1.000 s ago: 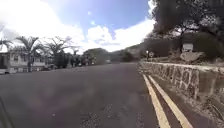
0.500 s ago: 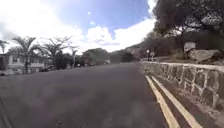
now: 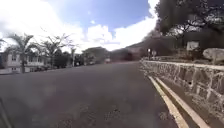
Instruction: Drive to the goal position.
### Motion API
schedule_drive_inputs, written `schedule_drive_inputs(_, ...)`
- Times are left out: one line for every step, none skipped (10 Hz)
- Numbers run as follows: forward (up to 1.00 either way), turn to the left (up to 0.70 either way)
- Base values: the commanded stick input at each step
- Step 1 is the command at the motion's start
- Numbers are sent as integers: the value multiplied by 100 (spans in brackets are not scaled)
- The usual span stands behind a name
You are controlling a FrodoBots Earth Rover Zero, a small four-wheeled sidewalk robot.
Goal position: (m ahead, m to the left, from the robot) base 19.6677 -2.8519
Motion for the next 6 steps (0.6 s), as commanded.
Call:
schedule_drive_inputs(70,0)
schedule_drive_inputs(70,0)
schedule_drive_inputs(70,0)
schedule_drive_inputs(70,0)
schedule_drive_inputs(70,0)
schedule_drive_inputs(70,0)
